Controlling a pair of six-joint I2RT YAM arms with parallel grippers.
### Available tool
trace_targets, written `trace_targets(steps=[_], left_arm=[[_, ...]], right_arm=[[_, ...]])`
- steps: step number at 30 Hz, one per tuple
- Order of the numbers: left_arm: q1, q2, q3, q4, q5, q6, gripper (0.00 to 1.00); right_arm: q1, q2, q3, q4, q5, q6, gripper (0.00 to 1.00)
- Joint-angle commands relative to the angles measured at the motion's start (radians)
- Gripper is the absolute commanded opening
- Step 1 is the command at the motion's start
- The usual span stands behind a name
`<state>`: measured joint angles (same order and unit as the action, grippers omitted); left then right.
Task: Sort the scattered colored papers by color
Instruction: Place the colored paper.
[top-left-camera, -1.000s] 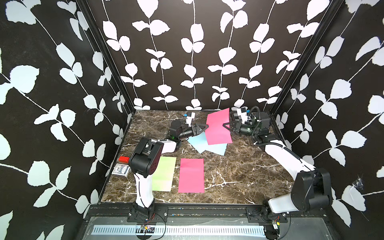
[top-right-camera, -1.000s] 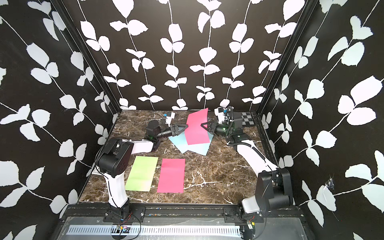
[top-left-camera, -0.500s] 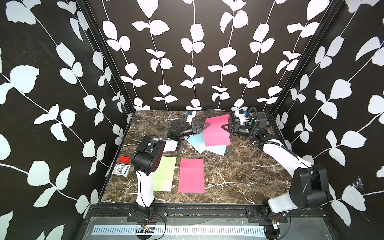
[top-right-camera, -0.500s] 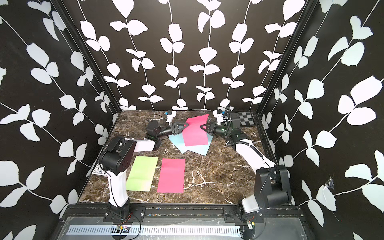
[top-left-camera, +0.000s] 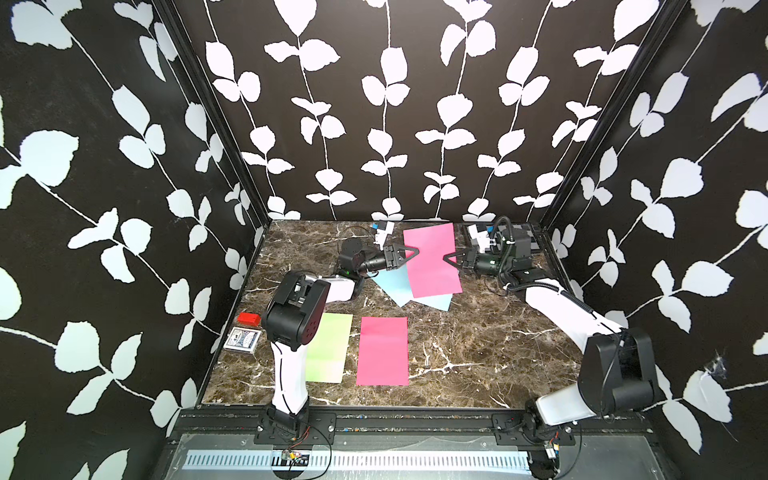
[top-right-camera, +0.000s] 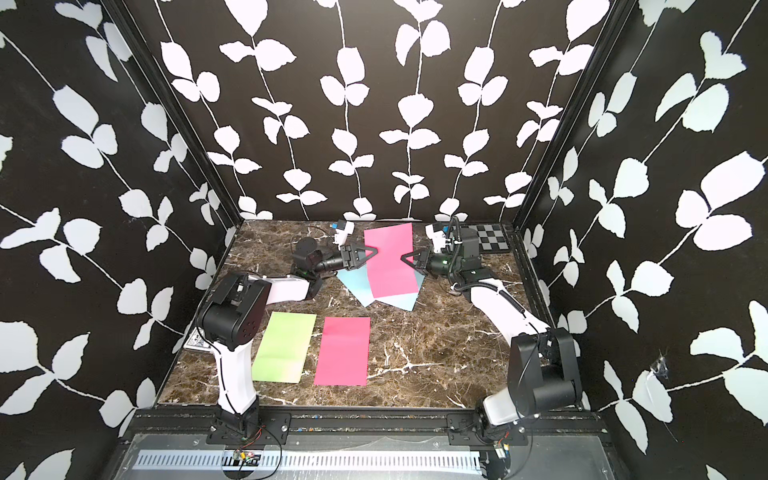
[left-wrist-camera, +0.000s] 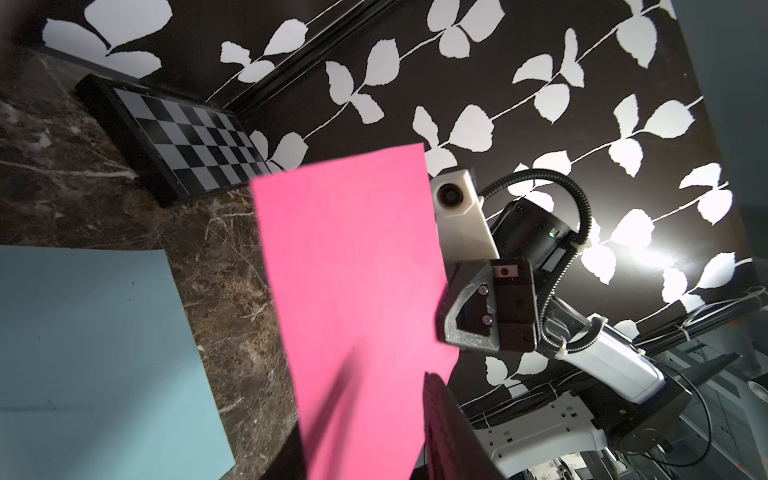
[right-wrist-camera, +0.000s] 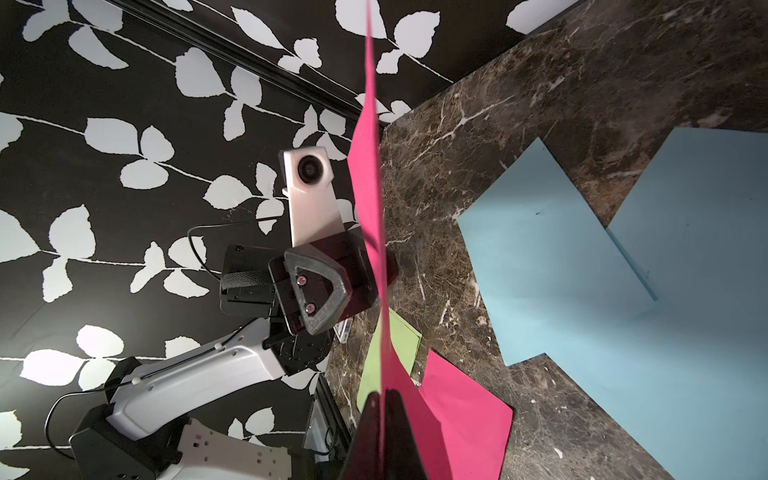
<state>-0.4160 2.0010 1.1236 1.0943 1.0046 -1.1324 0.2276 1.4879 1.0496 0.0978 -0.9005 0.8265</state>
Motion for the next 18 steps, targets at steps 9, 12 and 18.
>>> trace_targets(steps=[9, 12, 18], left_arm=[[0.006, -0.098, 0.014, -0.159, 0.035, 0.145, 0.00], [0.006, -0.091, 0.026, -0.160, 0.043, 0.138, 0.00], [0.007, -0.096, 0.038, -0.158, 0.083, 0.144, 0.00]], right_arm=[[0.006, 0.018, -0.011, 0.062, 0.000, 0.020, 0.00], [0.007, 0.015, -0.016, 0.062, -0.008, 0.019, 0.00], [0.006, 0.006, -0.013, 0.058, -0.019, 0.006, 0.23]])
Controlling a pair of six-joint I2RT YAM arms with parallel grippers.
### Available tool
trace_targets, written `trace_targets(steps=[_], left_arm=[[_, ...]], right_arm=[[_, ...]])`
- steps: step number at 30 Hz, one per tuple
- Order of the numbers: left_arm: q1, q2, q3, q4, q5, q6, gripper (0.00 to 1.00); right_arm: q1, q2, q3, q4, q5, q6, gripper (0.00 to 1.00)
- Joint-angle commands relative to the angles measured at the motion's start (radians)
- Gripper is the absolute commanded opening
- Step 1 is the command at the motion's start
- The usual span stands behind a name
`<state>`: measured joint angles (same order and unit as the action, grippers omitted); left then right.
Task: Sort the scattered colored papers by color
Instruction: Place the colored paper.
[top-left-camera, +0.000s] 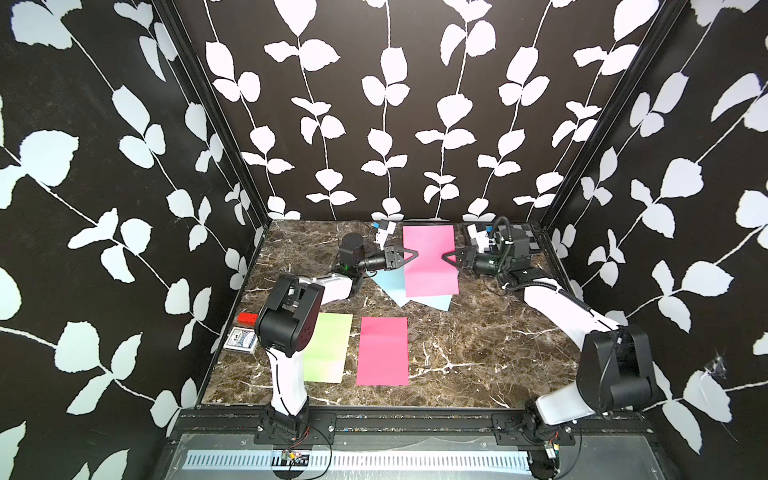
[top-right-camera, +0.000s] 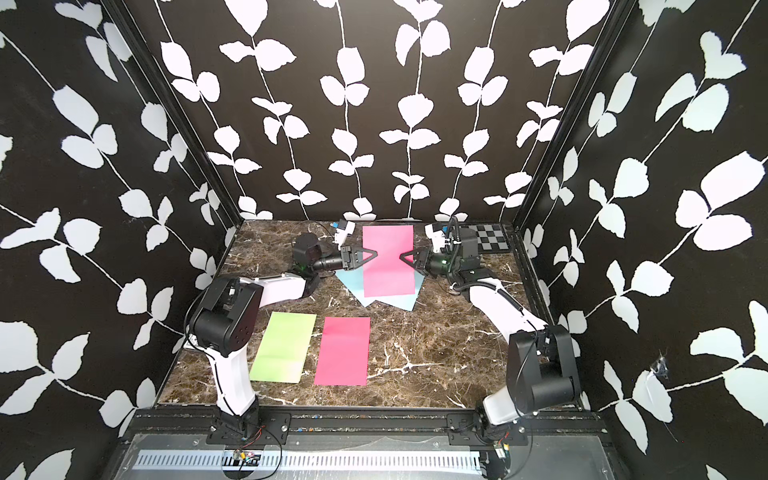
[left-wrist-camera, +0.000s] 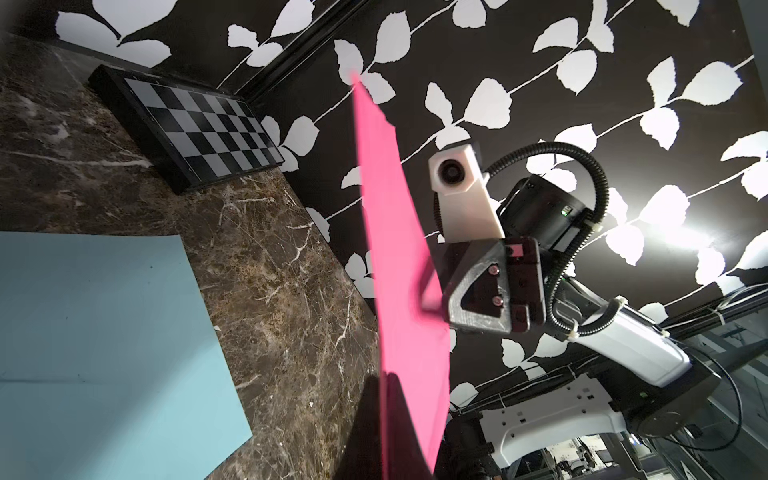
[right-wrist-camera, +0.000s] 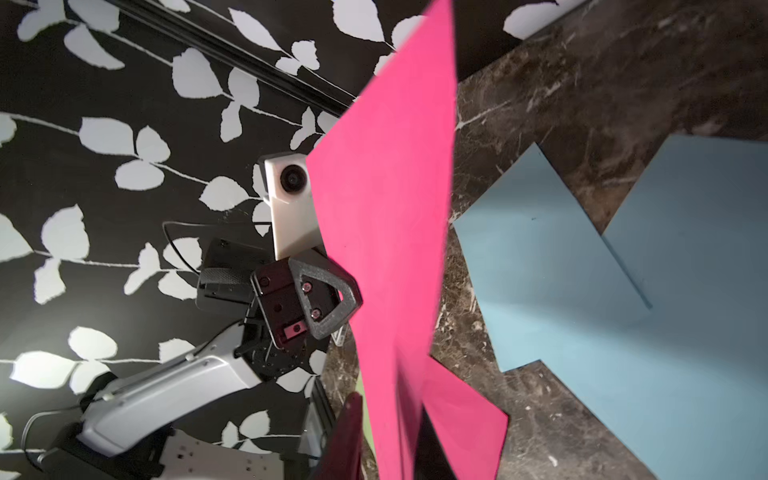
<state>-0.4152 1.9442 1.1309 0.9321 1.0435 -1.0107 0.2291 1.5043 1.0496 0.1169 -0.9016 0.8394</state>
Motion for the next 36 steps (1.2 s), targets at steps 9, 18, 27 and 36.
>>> trace_targets(steps=[9, 18, 27, 36], left_arm=[[0.007, -0.085, 0.043, -0.072, 0.143, 0.111, 0.00], [0.009, -0.120, 0.085, -0.314, 0.147, 0.286, 0.00], [0.014, -0.095, 0.099, -0.314, 0.143, 0.282, 0.00], [0.022, -0.059, 0.119, -0.267, 0.135, 0.235, 0.30]], right_arm=[[0.004, -0.009, 0.004, 0.006, -0.026, -0.030, 0.19], [0.004, -0.035, -0.021, 0.001, -0.032, -0.033, 0.11], [0.004, -0.074, -0.051, 0.010, -0.054, -0.025, 0.02], [0.009, -0.116, -0.075, 0.015, -0.054, -0.016, 0.00]])
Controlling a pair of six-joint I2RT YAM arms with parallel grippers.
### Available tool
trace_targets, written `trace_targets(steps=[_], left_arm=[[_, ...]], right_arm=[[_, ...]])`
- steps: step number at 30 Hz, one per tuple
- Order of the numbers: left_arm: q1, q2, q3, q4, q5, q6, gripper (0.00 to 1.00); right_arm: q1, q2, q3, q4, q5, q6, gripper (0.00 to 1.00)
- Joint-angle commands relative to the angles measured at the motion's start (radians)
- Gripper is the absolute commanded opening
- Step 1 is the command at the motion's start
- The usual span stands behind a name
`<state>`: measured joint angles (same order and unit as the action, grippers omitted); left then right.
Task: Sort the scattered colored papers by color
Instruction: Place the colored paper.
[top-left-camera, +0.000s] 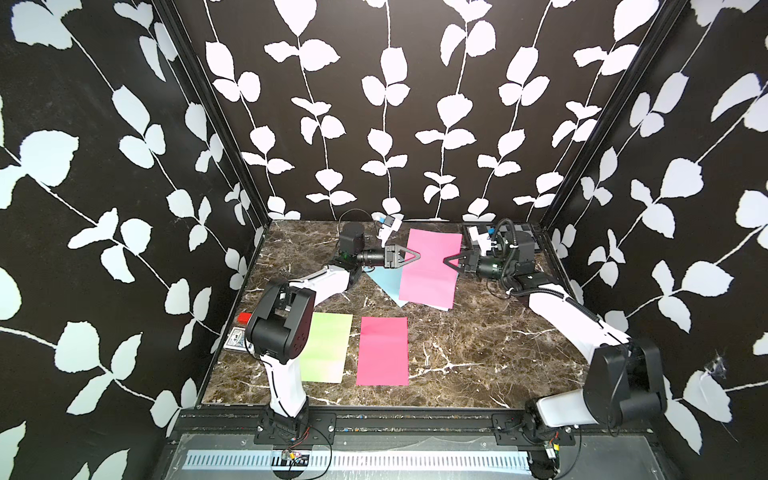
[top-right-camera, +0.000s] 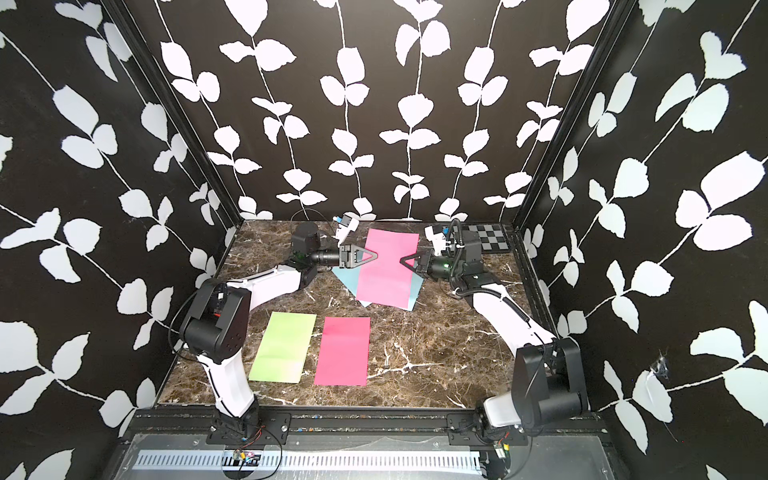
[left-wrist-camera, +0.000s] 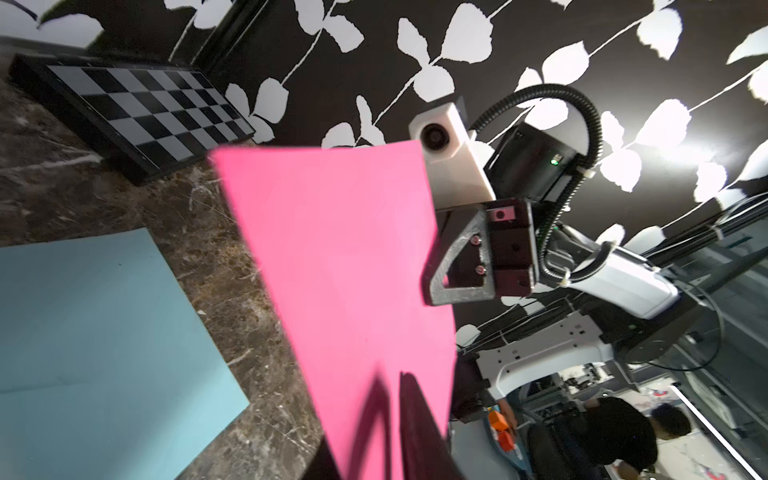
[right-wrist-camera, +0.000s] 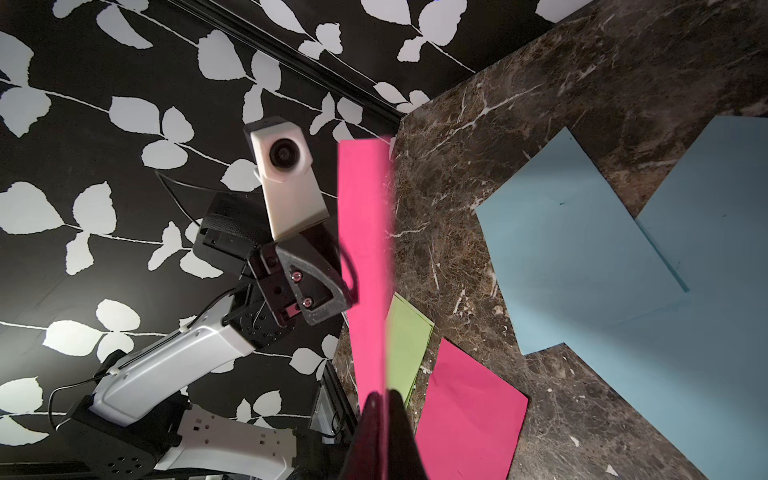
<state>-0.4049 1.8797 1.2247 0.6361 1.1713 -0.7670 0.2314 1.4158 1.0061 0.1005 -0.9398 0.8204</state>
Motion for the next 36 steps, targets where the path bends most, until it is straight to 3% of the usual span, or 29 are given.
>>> trace_targets(steps=[1, 9, 15, 25, 31, 36], left_arm=[[0.016, 0.006, 0.026, 0.030, 0.001, -0.012, 0.35], [0.105, -0.015, -0.040, 0.045, -0.092, -0.038, 0.45], [0.176, -0.107, -0.126, -0.032, -0.216, 0.021, 0.47], [0.198, -0.369, -0.200, -0.376, -0.474, 0.281, 0.51], [0.201, -0.444, -0.251, -0.420, -0.558, 0.325, 0.55], [0.206, -0.457, -0.278, -0.419, -0.561, 0.328, 0.61]], right_arm=[[0.007, -0.031, -0.033, 0.030, -0.016, 0.005, 0.00], [0.027, -0.078, -0.034, -0.017, 0.019, 0.004, 0.00], [0.117, -0.089, -0.047, -0.021, 0.095, 0.037, 0.00], [0.390, -0.007, -0.147, 0.235, 0.270, 0.249, 0.00], [0.514, 0.094, -0.178, 0.398, 0.351, 0.375, 0.00], [0.554, 0.172, -0.263, 0.600, 0.395, 0.520, 0.00]])
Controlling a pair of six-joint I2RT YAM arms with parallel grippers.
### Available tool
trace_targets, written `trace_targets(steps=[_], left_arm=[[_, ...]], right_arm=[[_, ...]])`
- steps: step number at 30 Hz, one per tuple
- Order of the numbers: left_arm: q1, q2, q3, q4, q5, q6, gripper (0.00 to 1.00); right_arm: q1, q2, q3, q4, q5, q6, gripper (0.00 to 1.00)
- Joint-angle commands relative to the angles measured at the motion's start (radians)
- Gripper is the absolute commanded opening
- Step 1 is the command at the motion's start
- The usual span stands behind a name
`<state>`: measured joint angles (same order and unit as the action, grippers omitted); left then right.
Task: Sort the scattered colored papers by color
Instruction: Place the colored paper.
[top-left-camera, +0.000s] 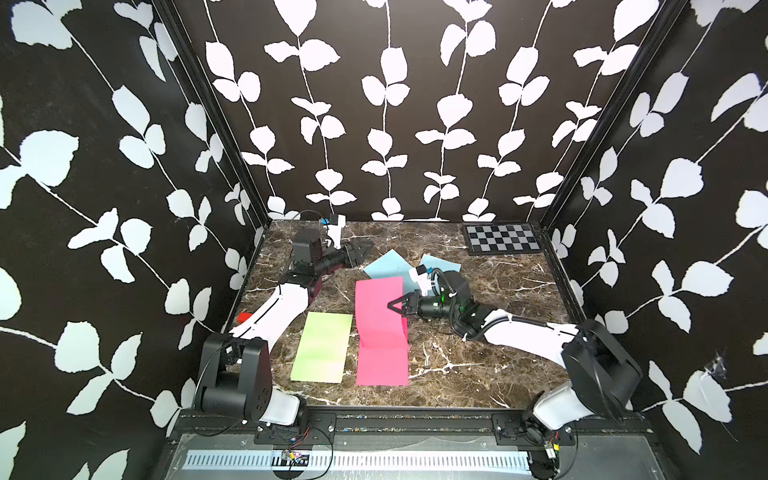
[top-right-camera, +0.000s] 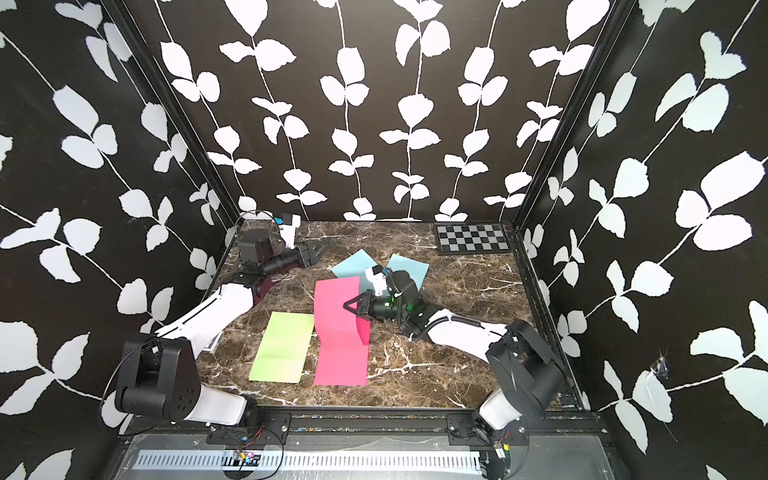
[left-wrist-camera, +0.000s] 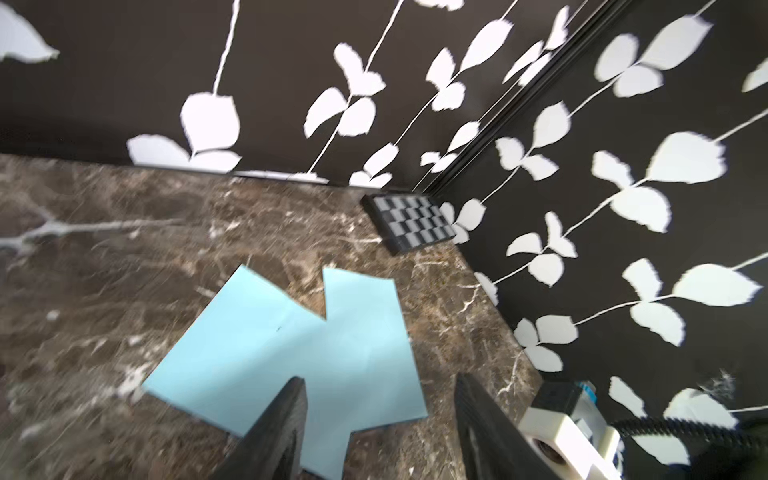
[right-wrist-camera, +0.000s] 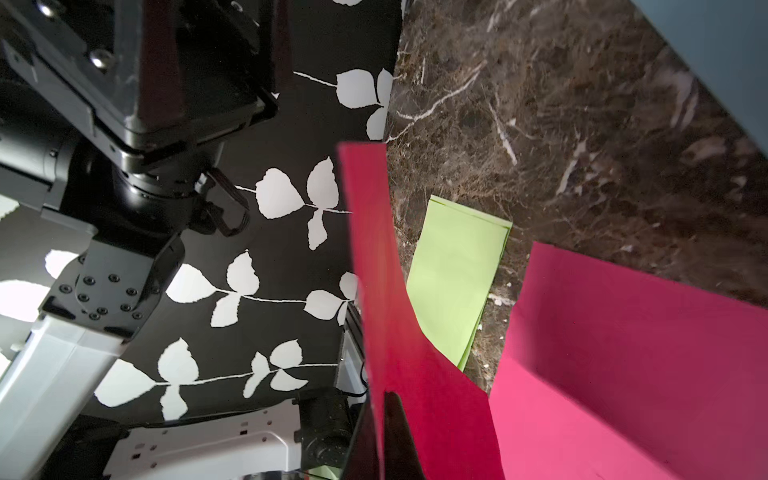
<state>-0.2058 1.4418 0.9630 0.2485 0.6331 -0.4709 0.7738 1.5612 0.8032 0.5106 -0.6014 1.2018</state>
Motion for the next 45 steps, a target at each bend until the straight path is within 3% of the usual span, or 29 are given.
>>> trace_targets(steps=[1, 8, 20, 45], left_arm=[[0.006, -0.018, -0.019, -0.033, -0.023, 0.035, 0.61], [0.013, -0.003, -0.042, -0.025, -0.020, 0.033, 0.62], [0.017, 0.012, -0.034, -0.035, -0.007, 0.036, 0.63], [0.021, 0.057, -0.038, -0.038, 0.033, 0.034, 0.65]], right_arm=[[0.017, 0.031, -0.086, 0.238, 0.067, 0.167, 0.00], [0.028, 0.149, -0.239, 0.430, 0.128, 0.298, 0.00], [0.028, 0.314, -0.247, 0.502, 0.065, 0.321, 0.00], [0.015, 0.232, -0.176, 0.212, -0.037, 0.143, 0.00]])
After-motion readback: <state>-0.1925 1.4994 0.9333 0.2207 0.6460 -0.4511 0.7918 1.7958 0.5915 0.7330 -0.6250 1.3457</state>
